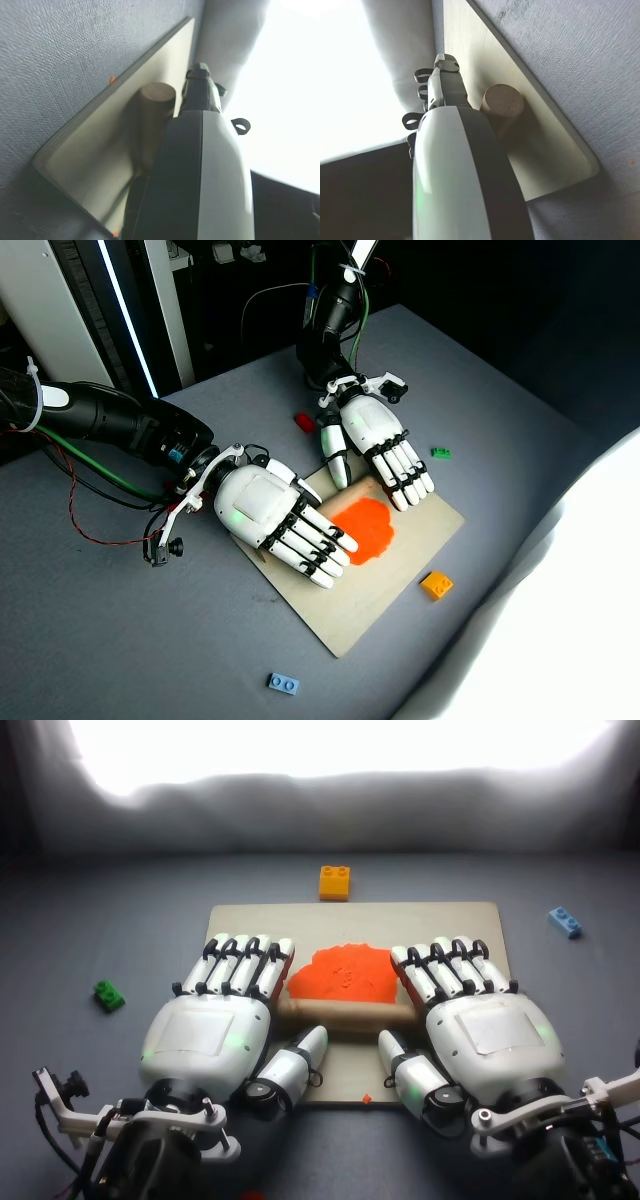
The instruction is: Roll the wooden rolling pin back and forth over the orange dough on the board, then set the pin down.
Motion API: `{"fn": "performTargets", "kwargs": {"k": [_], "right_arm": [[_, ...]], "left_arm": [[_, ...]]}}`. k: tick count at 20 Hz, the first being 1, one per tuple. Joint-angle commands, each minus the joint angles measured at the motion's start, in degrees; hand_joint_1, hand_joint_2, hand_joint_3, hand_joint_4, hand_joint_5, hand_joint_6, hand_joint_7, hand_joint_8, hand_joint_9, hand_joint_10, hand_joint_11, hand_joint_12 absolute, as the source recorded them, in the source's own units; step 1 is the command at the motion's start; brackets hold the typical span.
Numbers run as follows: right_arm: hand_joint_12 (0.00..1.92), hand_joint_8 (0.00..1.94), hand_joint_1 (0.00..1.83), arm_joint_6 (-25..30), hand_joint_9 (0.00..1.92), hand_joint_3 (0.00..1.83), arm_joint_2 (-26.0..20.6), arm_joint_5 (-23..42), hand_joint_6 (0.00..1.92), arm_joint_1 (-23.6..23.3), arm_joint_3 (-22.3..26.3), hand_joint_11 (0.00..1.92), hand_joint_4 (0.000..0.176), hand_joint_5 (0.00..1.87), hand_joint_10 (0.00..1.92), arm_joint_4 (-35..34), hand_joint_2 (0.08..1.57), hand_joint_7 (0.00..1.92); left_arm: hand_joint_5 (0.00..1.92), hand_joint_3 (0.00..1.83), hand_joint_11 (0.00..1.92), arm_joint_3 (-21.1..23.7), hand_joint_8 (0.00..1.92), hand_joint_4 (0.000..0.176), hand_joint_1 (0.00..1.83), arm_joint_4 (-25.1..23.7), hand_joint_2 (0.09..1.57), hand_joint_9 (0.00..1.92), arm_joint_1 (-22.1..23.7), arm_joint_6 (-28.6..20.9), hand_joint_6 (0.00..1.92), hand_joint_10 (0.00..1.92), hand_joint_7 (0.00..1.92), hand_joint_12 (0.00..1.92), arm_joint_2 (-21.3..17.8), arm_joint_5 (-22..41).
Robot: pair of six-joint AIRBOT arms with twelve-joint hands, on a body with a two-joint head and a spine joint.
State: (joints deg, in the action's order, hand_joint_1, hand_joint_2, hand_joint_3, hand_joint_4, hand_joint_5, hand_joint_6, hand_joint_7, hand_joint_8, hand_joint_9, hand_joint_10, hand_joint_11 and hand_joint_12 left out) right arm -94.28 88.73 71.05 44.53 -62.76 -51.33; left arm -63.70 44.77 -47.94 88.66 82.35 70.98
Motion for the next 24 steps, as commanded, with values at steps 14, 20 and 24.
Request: {"fn": "performTargets", "kwargs": {"k": [14,20,24], "right_arm": [[0.11,0.00,0.00,1.50,0.05,0.07,-0.17,4.39,0.00,-1.56,-2.43,0.00,0.000,0.10,0.00,3.29,1.57,0.10],[0.11,0.00,0.00,1.75,0.05,0.08,-0.20,3.91,0.00,-1.83,-3.19,0.00,0.000,0.08,0.00,3.29,1.57,0.09],[0.08,0.00,0.00,1.92,0.05,0.08,-0.19,3.66,0.00,-2.00,-3.37,0.00,0.000,0.11,0.00,3.29,1.57,0.11]], "left_arm": [[0.05,0.01,0.00,-2.81,0.00,0.000,0.00,-3.53,1.48,0.00,1.56,-0.73,0.00,0.00,0.03,0.00,0.84,3.29],[0.05,0.01,0.00,-4.01,0.00,0.000,0.00,-3.48,1.48,0.00,2.47,-1.28,0.00,0.00,0.03,0.00,0.99,1.68],[0.06,0.01,0.00,-5.11,0.00,0.000,0.00,-3.30,1.48,0.00,3.29,-2.03,0.01,0.00,0.03,0.00,1.23,0.64]]}}
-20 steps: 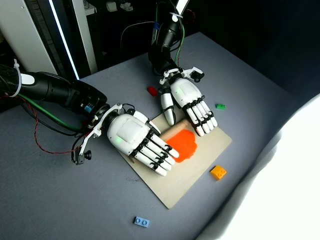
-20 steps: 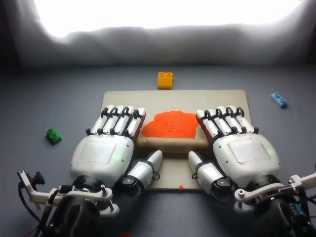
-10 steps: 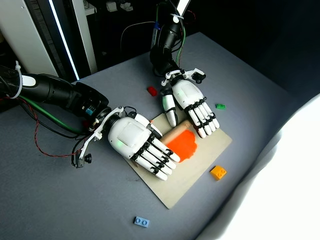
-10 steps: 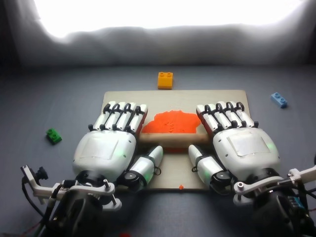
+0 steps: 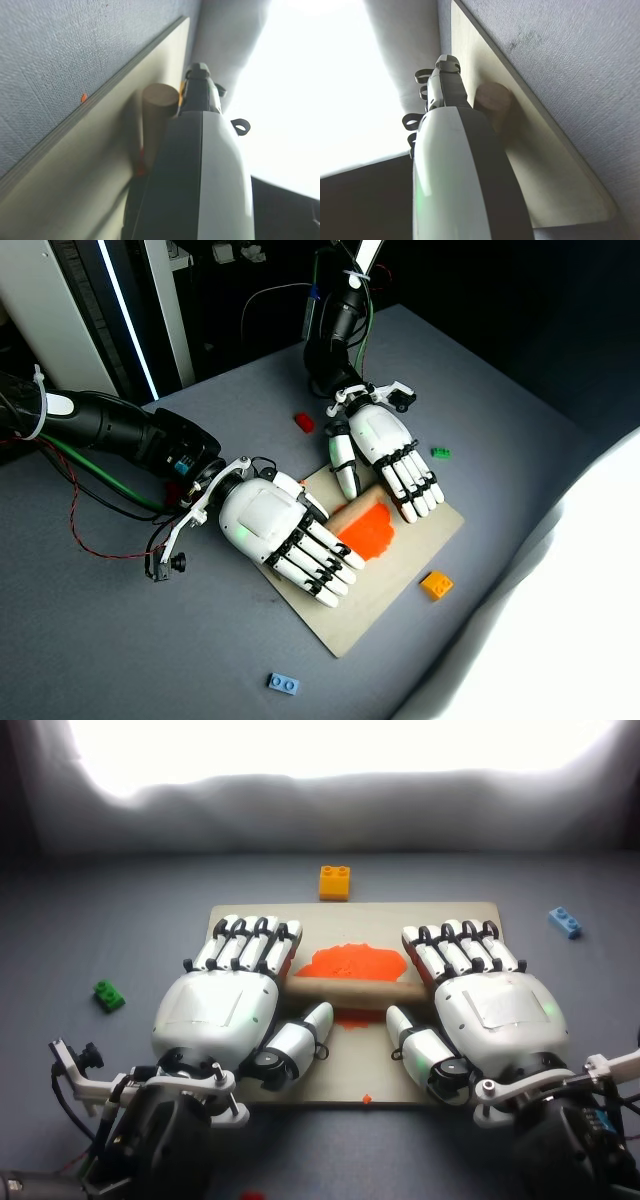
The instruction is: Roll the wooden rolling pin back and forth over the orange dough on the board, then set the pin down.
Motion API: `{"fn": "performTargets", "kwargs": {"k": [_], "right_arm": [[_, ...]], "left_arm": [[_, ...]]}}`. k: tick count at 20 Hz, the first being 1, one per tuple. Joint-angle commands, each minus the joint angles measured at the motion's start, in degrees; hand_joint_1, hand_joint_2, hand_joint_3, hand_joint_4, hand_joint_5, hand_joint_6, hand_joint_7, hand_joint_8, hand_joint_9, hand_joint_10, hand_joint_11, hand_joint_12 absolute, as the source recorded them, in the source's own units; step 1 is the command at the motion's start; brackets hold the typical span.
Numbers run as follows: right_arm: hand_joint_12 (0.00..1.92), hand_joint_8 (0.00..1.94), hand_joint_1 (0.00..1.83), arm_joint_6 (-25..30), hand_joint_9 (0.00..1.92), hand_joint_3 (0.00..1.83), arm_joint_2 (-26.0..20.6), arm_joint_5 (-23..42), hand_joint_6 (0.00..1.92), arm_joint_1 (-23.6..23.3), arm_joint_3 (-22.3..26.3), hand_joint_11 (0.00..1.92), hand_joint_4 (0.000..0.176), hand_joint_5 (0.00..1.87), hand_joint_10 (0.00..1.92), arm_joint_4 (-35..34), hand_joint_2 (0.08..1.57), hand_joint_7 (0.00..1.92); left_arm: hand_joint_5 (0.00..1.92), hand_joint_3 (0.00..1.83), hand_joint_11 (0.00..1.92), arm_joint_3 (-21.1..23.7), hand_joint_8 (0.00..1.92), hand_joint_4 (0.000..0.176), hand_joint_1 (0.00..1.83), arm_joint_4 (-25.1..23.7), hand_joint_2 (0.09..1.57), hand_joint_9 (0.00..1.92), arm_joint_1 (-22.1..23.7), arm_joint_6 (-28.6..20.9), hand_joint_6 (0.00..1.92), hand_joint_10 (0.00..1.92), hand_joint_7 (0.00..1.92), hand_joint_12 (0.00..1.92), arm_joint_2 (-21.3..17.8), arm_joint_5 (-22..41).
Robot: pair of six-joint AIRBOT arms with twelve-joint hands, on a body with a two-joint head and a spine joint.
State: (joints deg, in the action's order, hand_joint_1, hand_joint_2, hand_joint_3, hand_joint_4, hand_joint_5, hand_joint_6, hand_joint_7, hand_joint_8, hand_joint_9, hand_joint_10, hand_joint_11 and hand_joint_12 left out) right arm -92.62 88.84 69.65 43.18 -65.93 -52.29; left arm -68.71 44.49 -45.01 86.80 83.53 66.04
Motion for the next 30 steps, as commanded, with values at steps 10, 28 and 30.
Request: {"fn": "performTargets", "kwargs": {"k": [10,28,30], "right_arm": [[0.07,0.00,0.00,1.23,0.03,0.06,-0.34,4.27,0.00,-1.01,-1.35,0.00,0.000,0.07,0.00,4.25,1.57,0.07],[0.17,0.01,0.00,4.91,0.06,0.09,-0.50,1.47,0.01,-1.64,-4.78,0.00,0.000,0.13,0.01,4.24,1.57,0.12],[0.14,0.00,0.00,5.23,0.05,0.08,-0.51,1.26,0.00,-1.71,-5.16,0.00,0.000,0.10,0.00,4.24,1.57,0.10]], "left_arm": [[0.05,0.01,0.00,-2.84,0.00,0.000,0.00,-3.01,1.48,0.00,1.47,-0.49,0.00,0.00,0.04,0.00,0.54,4.08],[0.04,0.01,0.00,-6.03,0.00,0.000,0.00,-3.04,1.51,0.00,2.46,-0.86,0.00,0.00,0.00,0.00,2.09,2.23],[0.06,0.01,0.00,-6.46,0.01,0.000,0.00,-3.04,1.50,0.00,2.61,-0.92,0.01,0.00,0.04,0.00,2.23,1.96]]}}
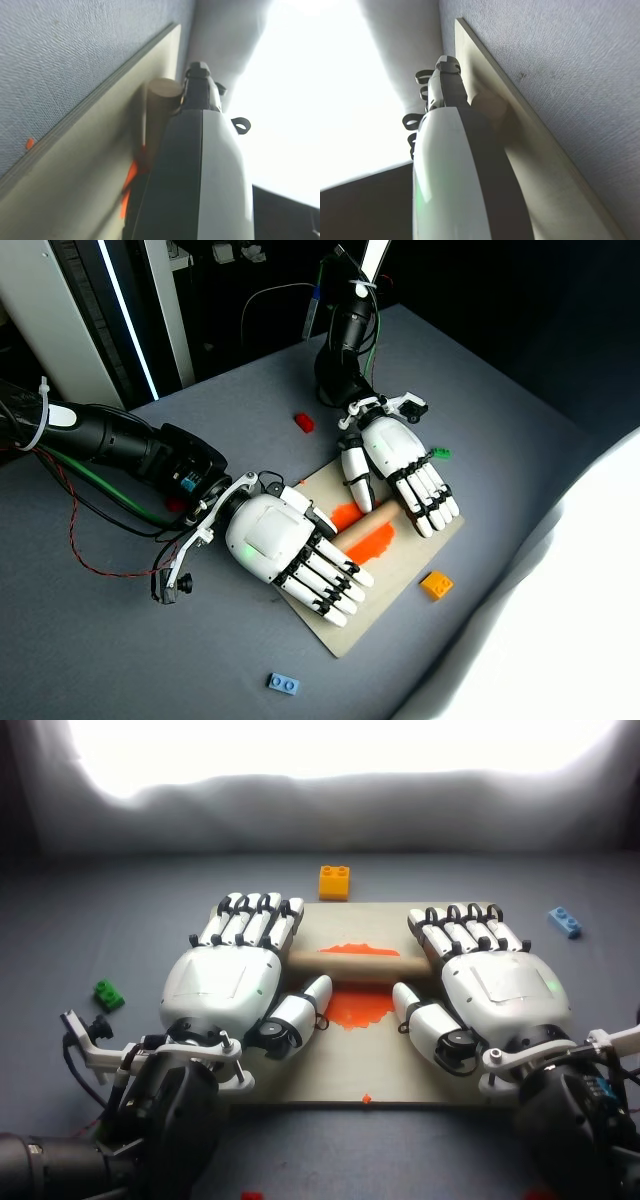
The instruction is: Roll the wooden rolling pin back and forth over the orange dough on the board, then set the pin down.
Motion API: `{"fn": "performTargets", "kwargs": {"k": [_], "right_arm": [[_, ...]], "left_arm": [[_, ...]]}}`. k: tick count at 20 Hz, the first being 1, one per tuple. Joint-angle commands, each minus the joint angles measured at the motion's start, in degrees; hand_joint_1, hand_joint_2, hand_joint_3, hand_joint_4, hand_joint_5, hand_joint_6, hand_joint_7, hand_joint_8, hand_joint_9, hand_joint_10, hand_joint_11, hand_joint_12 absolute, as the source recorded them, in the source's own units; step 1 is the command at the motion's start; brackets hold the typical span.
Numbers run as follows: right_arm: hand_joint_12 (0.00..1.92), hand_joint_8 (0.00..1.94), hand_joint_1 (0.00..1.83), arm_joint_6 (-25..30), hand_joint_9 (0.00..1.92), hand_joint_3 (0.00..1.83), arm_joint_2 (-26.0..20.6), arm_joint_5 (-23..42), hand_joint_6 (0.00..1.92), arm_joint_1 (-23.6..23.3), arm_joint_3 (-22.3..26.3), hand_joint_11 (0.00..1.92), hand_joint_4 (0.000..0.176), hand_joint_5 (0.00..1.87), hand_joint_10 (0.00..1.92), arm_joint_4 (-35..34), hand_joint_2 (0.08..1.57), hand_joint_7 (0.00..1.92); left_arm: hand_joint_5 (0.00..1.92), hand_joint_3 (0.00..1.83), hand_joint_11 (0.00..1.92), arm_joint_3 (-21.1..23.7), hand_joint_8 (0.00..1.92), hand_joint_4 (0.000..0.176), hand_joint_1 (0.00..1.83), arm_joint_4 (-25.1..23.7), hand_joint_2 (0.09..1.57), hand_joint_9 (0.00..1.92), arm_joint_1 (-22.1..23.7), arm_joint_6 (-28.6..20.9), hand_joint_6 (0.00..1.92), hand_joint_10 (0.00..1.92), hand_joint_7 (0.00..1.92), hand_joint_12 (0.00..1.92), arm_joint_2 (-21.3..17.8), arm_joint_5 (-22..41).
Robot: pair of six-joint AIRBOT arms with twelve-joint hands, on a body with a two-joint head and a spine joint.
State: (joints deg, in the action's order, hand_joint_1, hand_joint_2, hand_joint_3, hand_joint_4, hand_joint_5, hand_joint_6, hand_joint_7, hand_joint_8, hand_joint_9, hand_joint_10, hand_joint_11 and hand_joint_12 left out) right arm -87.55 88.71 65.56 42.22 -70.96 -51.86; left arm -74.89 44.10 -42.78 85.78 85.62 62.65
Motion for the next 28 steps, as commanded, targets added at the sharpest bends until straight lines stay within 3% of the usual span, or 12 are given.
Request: {"fn": "performTargets", "kwargs": {"k": [1,4,15,21,23,28], "right_arm": [[0.16,0.00,0.00,0.48,0.06,0.09,-0.38,4.99,0.00,-0.78,-0.37,0.00,0.000,0.10,0.01,3.81,1.57,0.11],[0.22,0.01,0.00,1.35,0.08,0.10,-0.36,3.90,0.01,-1.03,-1.44,0.00,0.000,0.14,0.01,3.81,1.57,0.14],[0.06,0.00,0.00,2.82,0.05,0.08,-0.20,2.39,0.00,-1.46,-3.10,0.00,0.000,0.10,0.00,3.81,1.57,0.10],[0.11,0.00,0.00,3.59,0.06,0.08,-0.11,1.91,0.00,-1.70,-4.29,0.00,0.000,0.11,0.00,3.81,1.57,0.11],[0.01,0.00,0.00,3.94,0.03,0.10,-0.01,1.69,0.00,-1.72,-4.82,0.00,0.000,0.08,0.00,3.81,1.57,0.10],[0.01,0.00,0.00,4.65,0.04,0.09,0.17,1.30,0.00,-1.79,-5.86,0.01,0.000,0.08,0.00,3.80,1.57,0.09]], "left_arm": [[0.07,0.01,0.00,-0.42,0.01,0.000,0.00,-2.65,1.50,0.00,0.41,0.07,0.01,0.00,0.04,0.00,0.16,5.25],[0.04,0.01,0.00,-0.88,0.00,0.000,0.00,-2.65,1.51,0.00,0.59,0.07,0.00,0.00,0.01,0.00,0.24,4.75],[0.02,0.01,0.00,-2.77,0.00,0.000,0.00,-2.74,1.51,0.00,2.32,0.45,0.00,0.00,0.00,0.00,0.97,2.30],[0.01,0.01,0.00,-3.47,0.00,0.000,0.00,-2.73,1.51,0.00,2.94,1.72,0.00,0.00,0.00,0.00,1.19,1.04],[0.02,0.01,0.00,-3.84,0.00,0.000,0.00,-2.73,1.51,0.00,3.16,2.09,0.00,0.00,0.00,0.00,1.29,0.60],[0.02,0.01,0.00,-4.49,0.00,0.000,0.00,-2.69,1.51,0.00,3.33,2.33,0.00,0.00,0.00,0.00,1.60,0.06]]}}
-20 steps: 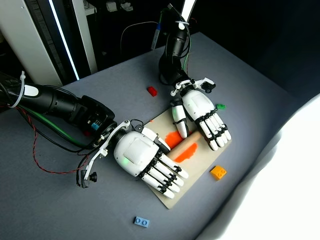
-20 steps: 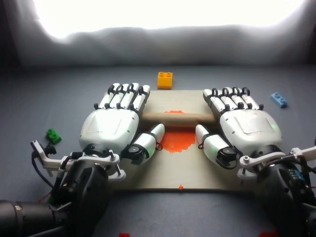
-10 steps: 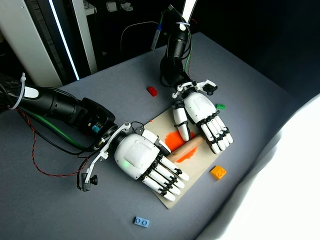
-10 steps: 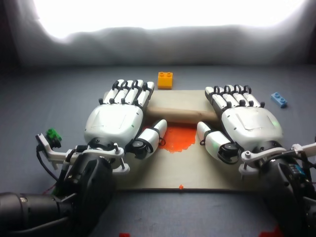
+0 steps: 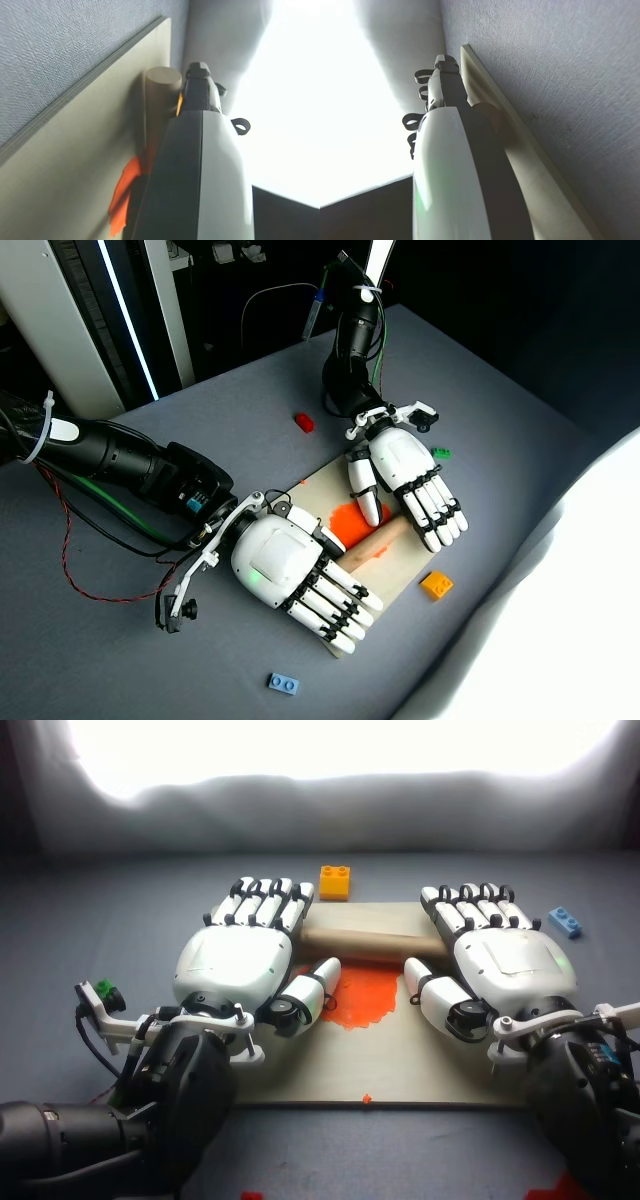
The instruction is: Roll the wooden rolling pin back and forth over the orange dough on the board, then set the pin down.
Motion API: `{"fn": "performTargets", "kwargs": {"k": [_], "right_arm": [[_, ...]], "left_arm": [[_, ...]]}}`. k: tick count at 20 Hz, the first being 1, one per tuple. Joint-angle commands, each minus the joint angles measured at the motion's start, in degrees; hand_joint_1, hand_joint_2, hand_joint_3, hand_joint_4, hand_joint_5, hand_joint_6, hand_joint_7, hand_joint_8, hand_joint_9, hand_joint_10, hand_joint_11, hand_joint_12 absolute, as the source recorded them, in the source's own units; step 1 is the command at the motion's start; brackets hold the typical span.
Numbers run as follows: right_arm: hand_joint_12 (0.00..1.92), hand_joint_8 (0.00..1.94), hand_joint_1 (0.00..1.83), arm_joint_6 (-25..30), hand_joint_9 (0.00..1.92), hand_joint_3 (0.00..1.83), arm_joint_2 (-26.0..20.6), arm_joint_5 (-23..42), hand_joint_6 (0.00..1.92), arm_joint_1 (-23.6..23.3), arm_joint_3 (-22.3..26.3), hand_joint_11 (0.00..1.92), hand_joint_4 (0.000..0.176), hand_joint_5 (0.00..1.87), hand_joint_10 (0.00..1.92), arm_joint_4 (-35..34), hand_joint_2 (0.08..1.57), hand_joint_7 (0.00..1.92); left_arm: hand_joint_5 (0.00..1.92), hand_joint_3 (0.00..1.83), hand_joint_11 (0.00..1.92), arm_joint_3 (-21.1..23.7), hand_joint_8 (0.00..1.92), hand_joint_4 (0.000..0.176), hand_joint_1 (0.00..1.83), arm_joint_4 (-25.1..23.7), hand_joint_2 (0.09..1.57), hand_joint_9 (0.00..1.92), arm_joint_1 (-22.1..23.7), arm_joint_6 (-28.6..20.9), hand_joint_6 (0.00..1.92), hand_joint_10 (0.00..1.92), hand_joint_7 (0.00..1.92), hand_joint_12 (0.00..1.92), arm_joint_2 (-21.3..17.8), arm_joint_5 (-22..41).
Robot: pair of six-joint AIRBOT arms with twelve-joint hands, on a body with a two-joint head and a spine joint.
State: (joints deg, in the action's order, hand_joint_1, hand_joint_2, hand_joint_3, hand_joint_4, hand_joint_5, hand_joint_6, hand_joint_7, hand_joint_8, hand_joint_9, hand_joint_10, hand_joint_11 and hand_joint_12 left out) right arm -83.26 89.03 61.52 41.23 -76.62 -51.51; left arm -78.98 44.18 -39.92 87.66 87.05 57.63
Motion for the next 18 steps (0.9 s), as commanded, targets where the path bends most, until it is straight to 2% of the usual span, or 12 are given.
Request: {"fn": "performTargets", "kwargs": {"k": [1,18], "right_arm": [[0.01,0.00,0.00,0.49,0.04,0.09,-0.08,5.31,0.00,-0.83,-0.47,0.01,0.000,0.08,0.00,3.45,1.57,0.09],[0.00,0.00,0.00,1.89,0.03,0.09,0.43,3.73,0.00,-1.15,-2.29,0.00,0.000,0.08,0.00,3.45,1.57,0.08]], "left_arm": [[0.01,0.01,0.00,-0.48,0.00,0.000,0.00,-2.76,1.51,0.00,0.53,0.65,0.00,0.00,0.00,0.00,0.24,4.86],[0.01,0.00,0.00,-3.01,0.00,0.000,0.00,-2.67,1.51,0.00,1.96,0.46,0.00,0.00,0.00,0.00,0.88,1.45]]}}
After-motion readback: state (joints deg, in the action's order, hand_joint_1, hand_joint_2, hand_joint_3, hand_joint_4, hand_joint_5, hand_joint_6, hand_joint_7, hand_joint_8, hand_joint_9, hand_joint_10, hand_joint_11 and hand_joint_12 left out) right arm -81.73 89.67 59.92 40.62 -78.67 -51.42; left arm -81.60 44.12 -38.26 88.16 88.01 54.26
